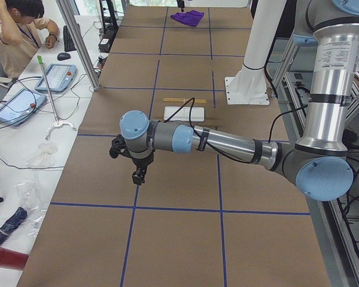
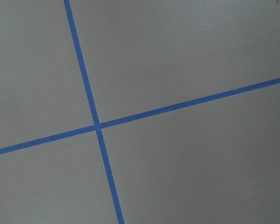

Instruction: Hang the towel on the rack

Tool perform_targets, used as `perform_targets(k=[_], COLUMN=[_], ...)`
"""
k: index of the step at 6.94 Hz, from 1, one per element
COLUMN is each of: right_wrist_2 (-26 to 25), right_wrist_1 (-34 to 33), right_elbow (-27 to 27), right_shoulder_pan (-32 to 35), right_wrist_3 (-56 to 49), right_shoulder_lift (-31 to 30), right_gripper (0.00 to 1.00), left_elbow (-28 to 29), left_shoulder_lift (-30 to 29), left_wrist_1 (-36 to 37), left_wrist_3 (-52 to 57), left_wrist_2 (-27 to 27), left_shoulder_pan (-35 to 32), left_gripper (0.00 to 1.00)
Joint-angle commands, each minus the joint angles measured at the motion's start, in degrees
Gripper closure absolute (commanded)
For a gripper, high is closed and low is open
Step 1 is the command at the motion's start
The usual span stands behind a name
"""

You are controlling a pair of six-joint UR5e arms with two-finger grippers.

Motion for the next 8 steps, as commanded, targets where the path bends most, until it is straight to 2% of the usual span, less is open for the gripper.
perform_targets(k=[1,5,8], right_wrist_2=[1.71,0.58,-4.50], right_wrist_1=[0.10,0.10,0.10], right_elbow=[-9.78,-11.92,-12.80], right_shoulder_pan=[1.33,1.33,1.07], right_wrist_3=[-4.56,-5.08,-5.09], right_shoulder_lift=[2.65,0.64,1.41], right_gripper=[0.17,0.22,0.27], left_elbow=[-0.27,0.08,0.26], left_shoulder_lift=[-0.06,-0.06,-0.06], left_wrist_1=[-0.06,-0.06,-0.06], left_wrist_3=[0.00,0.26,0.35], left_wrist_2=[-0.04,-0.04,-0.04], left_shoulder_pan=[0.00,0.00,0.00], left_gripper=[0.00,0.00,0.00])
